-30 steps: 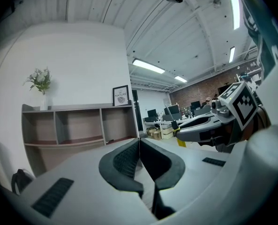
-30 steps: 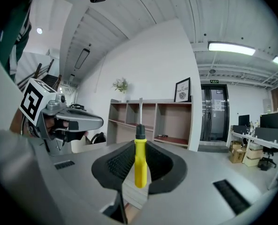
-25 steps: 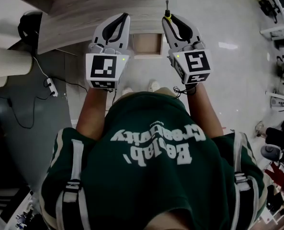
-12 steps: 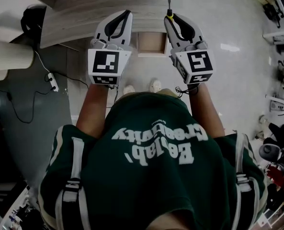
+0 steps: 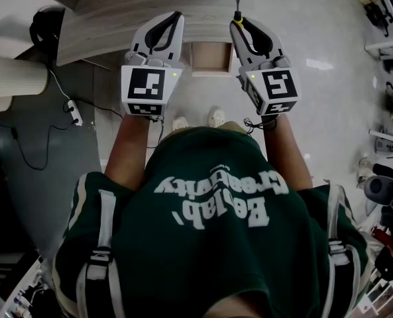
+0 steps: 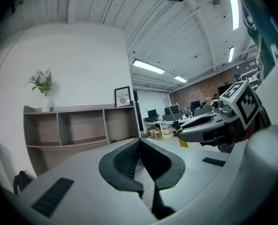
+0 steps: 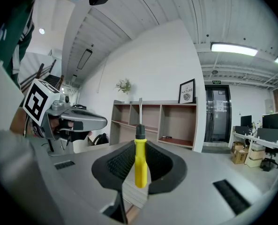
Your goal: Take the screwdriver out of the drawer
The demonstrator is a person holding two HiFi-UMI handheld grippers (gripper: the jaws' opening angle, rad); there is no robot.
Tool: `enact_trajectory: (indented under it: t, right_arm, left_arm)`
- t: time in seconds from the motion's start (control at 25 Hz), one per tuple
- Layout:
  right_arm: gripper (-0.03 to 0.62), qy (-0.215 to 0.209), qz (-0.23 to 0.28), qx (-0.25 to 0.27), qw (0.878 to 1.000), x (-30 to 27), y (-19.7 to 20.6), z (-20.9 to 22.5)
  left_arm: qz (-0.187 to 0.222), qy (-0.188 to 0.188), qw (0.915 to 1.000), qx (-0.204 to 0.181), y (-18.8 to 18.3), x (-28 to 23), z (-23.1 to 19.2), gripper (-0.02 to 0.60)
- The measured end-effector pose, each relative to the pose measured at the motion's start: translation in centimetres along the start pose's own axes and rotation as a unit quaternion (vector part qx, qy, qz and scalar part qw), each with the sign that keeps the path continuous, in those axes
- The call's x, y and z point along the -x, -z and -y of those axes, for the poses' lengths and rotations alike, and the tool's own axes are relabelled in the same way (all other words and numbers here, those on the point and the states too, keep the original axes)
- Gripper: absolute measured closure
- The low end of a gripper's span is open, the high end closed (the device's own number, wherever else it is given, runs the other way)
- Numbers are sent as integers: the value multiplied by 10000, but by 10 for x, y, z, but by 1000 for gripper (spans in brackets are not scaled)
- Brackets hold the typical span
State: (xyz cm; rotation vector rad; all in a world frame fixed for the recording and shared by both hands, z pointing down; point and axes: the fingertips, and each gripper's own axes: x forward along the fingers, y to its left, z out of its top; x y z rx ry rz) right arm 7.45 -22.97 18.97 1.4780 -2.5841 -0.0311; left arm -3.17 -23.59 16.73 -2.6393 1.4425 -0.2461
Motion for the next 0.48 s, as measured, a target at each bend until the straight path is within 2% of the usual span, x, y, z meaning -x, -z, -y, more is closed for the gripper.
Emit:
enact_trajectory:
  t: [0.48]
  right_arm:
    - [511, -24, 56, 49, 10000, 0, -4, -1]
  left_arm:
    - [-2, -38, 10000, -15, -4, 1, -1, 563]
